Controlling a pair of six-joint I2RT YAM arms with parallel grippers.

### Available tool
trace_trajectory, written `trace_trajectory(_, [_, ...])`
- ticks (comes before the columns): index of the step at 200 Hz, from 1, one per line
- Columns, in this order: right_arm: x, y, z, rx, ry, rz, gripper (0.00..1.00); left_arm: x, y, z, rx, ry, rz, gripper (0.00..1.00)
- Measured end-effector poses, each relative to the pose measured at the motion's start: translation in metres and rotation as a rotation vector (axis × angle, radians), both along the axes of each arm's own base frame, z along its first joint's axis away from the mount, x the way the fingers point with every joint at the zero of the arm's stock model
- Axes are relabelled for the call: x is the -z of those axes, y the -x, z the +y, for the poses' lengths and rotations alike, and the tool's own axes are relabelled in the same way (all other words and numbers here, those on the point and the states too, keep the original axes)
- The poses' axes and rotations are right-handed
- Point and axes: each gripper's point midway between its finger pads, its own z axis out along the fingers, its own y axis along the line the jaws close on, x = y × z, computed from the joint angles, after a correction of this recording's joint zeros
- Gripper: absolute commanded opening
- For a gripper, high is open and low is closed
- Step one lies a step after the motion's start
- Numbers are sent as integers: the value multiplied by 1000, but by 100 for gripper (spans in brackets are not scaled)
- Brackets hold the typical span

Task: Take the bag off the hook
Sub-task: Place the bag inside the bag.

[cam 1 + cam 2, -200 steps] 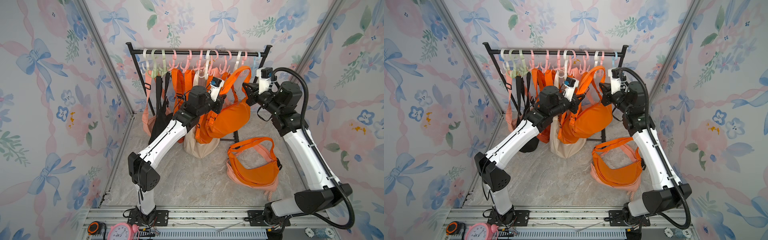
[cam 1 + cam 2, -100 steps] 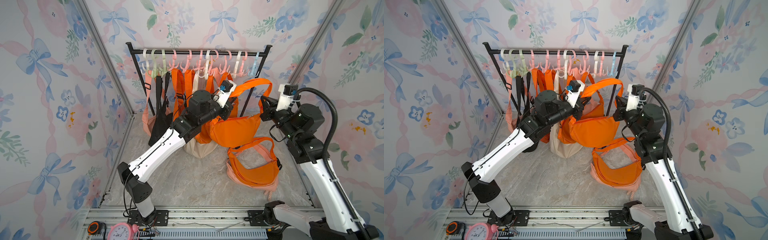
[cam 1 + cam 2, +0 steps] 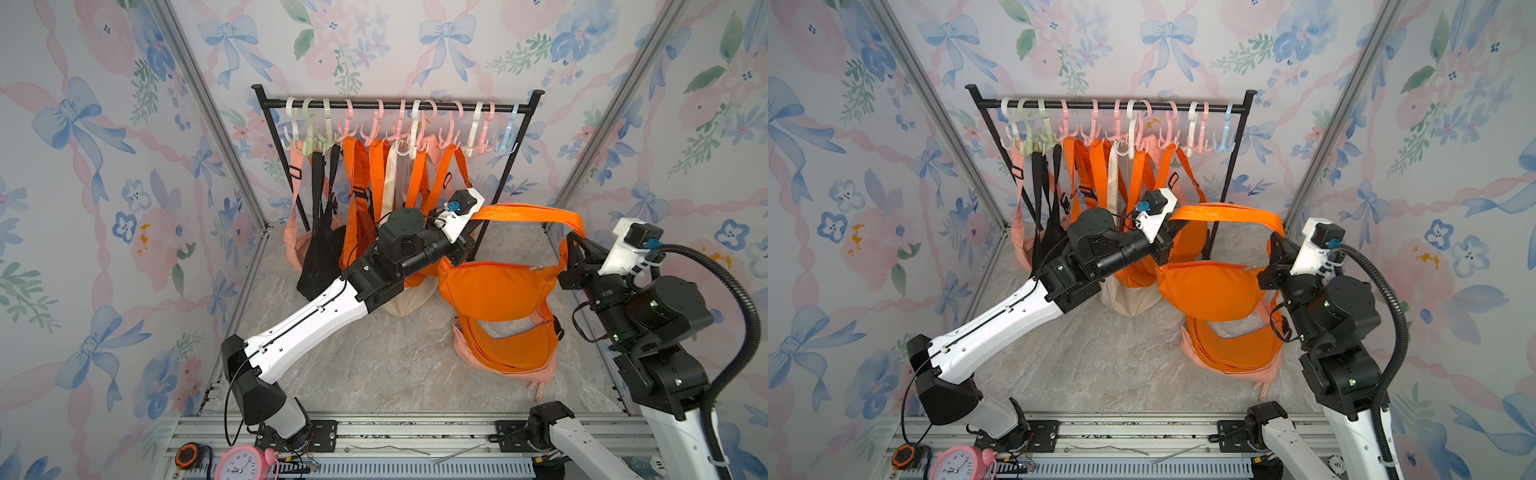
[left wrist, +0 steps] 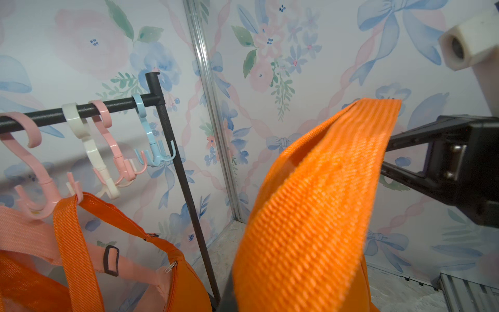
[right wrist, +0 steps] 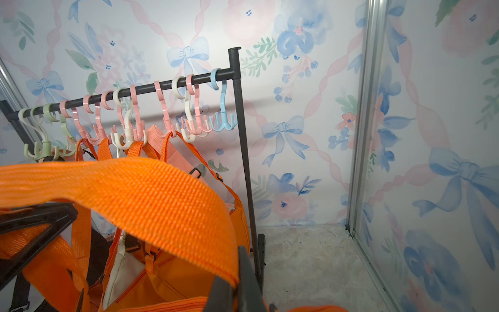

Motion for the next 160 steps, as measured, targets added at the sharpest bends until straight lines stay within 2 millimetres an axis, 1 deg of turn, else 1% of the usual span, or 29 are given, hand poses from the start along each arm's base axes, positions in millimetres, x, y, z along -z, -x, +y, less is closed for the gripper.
trace_trajectory(15, [6,14,-7,19,-4,5,0,-3,16,-10,37,1,-21,0])
trace_trajectory(32, [7,30,-15,42,-11,-2,0,-3,35,-22,79,5,-38,0])
trace_trajectory(65, [13,57,-30,90,-15,-2,0,8,62,-40,145,-3,-37,0])
trace_trajectory(76, [17,63,-34,104,-13,8,0,9,71,-45,163,-5,-38,0])
trace_trajectory(103, [30,80,-45,144,-5,36,0,7,100,-58,224,16,-49,0])
trace_trajectory(134, [47,101,-63,216,10,61,0,17,131,-72,290,5,-42,0])
trace_trajectory(149, [54,109,-70,241,17,74,0,20,143,-76,319,3,-32,0])
trace_trajectory(160, [58,111,-73,255,23,88,0,21,148,-78,335,10,-22,0])
